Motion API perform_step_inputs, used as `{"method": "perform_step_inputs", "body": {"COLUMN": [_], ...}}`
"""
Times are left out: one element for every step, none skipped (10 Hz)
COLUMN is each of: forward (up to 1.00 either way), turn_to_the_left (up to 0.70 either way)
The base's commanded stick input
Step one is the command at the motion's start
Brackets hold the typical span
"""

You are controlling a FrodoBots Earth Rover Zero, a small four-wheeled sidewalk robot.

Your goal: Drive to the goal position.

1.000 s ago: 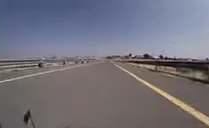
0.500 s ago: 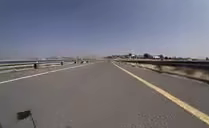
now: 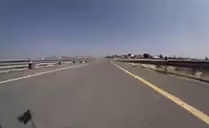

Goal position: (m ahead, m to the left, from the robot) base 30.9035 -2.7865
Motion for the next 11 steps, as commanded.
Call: {"method": "perform_step_inputs", "body": {"forward": [1.00, 1.00, 1.00, 1.00, 1.00, 1.00, 1.00, 1.00, 1.00, 1.00, 1.00], "turn_to_the_left": [0.00, 0.00, 0.00, 0.00, 0.00, 0.00, 0.00, 0.00, 0.00, 0.00, 0.00]}}
